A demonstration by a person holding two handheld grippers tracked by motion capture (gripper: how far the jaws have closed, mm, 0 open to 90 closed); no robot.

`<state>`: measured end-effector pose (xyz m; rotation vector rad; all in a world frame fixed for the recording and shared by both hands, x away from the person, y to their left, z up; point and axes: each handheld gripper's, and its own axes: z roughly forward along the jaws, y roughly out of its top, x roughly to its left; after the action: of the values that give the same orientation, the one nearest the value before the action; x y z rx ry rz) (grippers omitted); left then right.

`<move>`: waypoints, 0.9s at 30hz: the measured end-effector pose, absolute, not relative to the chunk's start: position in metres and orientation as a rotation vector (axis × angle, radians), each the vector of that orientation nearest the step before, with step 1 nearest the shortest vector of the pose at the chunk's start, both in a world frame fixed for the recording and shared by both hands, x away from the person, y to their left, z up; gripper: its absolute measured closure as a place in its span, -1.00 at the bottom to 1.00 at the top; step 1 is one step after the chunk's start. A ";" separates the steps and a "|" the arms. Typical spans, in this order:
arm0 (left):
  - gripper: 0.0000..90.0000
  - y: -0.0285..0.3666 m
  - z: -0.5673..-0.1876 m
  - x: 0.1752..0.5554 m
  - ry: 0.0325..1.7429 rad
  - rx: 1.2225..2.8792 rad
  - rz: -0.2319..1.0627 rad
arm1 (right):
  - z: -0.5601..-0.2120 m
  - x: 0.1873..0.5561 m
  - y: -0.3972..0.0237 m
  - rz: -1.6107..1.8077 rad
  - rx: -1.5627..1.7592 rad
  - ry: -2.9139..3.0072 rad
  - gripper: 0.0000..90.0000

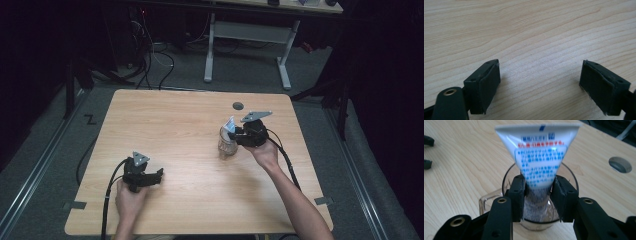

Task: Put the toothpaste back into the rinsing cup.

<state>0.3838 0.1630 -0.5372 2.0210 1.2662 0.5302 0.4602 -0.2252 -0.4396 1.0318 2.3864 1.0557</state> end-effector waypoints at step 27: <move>-0.63 0.163 -0.537 0.384 1.266 2.021 0.531 | -0.441 0.454 -0.233 1.083 1.051 2.370 0.39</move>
<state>0.3838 0.1630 -0.5372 2.0211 1.2660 0.5305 0.4535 -0.2332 -0.4411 1.0513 2.3701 1.0834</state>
